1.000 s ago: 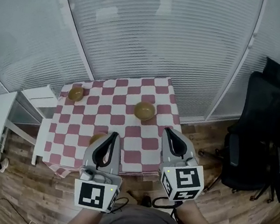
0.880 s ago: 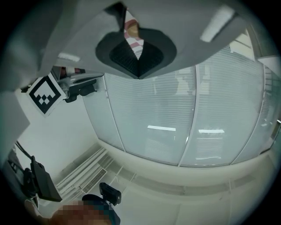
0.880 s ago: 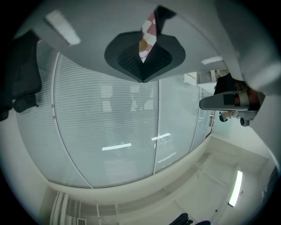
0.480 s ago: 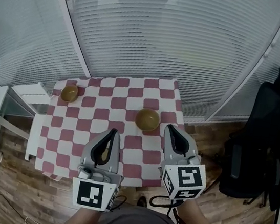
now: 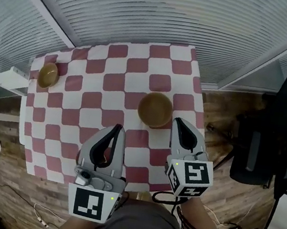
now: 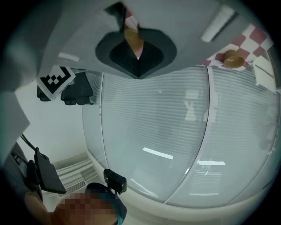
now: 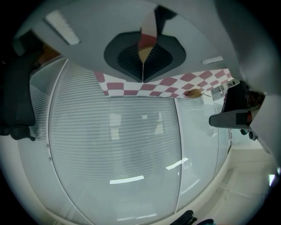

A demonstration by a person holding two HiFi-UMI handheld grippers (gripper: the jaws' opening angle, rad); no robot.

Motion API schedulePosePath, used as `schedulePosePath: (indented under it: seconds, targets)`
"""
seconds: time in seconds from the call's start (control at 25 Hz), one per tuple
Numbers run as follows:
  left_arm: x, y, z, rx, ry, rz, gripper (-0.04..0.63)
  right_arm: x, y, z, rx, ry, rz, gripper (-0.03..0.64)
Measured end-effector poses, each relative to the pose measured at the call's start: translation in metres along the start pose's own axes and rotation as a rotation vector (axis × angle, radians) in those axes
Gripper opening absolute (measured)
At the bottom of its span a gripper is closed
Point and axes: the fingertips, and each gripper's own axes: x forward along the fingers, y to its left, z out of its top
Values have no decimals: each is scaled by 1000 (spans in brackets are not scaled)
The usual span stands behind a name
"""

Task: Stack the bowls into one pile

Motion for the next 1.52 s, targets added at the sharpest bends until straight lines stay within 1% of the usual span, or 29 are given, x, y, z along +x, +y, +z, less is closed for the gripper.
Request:
schedulePosePath:
  seconds: [0.04,0.12,0.2,0.36,0.6,0.72,0.8,0.92,1.08,1.32,1.44,1.52]
  targets:
    - [5,3,-7,-10,17,-3,0,7,-3,-10,12,23,-9,47]
    - [15,10,-20,-18,48,-6,0,18,-6,-28,46,69,-12,107]
    - [23,16,-34,-28,82,-8,0,29,-9,-42,74,107,-14,133]
    - [40,25,-53,-53,115,-11,0,51,-16,-61,103,163,-20,133]
    - [53,35,-69,-79,145,-8,1,62,-21,-67,110,182,-38,119]
    - [56,36,-71,-84,153,-4,0,65,-23,-68,104,190,-38,71]
    - [58,38,-68,-79,146,2,0,66,-23,-67,107,195,-31,65]
    - [56,39,-62,-70,131,14,0,63,-18,-62,150,186,-3,50]
    - [45,38,-47,-40,82,36,0,54,-13,-52,172,154,16,44]
    - [11,27,-13,2,3,83,0,21,-2,-28,173,106,48,44]
    - [-13,15,8,27,-37,102,0,-2,6,-15,159,77,71,44]
    - [-34,4,17,30,-49,112,0,-20,12,-11,155,67,88,44]
